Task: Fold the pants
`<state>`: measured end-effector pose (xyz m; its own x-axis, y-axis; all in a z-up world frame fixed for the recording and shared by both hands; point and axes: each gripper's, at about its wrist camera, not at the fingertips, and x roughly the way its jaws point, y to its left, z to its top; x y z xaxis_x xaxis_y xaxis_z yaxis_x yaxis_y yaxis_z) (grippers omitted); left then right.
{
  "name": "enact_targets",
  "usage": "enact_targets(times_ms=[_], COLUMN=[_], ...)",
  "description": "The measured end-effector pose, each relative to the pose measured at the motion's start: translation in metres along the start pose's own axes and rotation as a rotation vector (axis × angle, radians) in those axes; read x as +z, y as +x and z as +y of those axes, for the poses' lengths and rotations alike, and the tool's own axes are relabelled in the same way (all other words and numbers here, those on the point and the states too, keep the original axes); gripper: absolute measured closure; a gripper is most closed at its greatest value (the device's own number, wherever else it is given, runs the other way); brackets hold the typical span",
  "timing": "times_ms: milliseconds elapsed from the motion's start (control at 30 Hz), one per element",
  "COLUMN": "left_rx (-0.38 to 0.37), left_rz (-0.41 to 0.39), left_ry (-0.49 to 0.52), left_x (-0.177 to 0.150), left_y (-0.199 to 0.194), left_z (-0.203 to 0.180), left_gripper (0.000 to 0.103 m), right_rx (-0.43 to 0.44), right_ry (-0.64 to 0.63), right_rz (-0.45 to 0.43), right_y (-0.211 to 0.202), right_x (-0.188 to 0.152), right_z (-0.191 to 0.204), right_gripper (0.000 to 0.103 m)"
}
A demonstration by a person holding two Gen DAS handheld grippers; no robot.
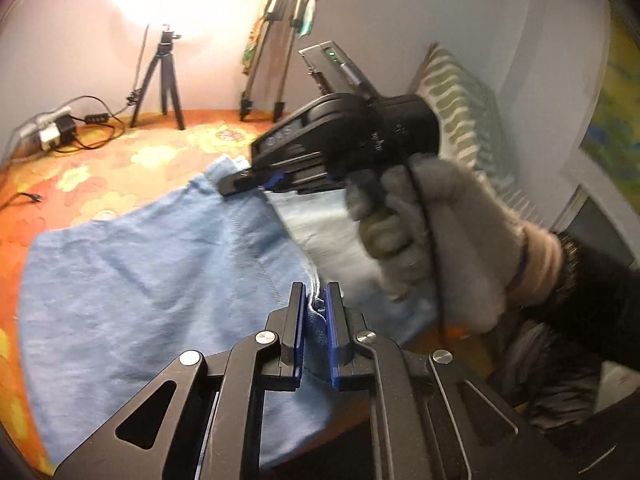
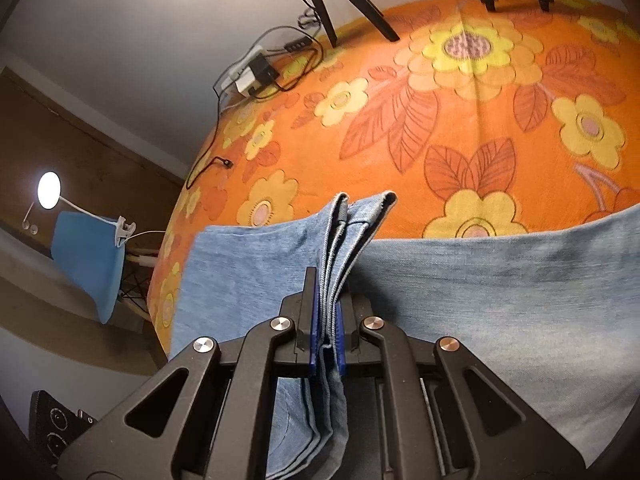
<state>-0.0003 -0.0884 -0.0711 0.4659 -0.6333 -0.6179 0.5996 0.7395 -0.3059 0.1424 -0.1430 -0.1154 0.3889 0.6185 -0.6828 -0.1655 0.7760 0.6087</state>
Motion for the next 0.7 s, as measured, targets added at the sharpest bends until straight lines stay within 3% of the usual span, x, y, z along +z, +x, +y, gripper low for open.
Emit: enact_targets(times_ms=[333, 700], left_rx=[-0.156, -0.255], left_rz=[-0.029, -0.021], left_ry=[-0.044, 0.049], left_x=[0.017, 0.037], left_y=[0.011, 0.051], left_z=[-0.035, -0.1], left_gripper=[0.095, 0.095], right_rx=[-0.03, -0.071], right_ry=[-0.011, 0.05], right_rz=[-0.083, -0.181], right_y=[-0.054, -0.128], right_x=[-0.004, -0.01], right_z=[-0.004, -0.055], right_gripper=[0.096, 0.096])
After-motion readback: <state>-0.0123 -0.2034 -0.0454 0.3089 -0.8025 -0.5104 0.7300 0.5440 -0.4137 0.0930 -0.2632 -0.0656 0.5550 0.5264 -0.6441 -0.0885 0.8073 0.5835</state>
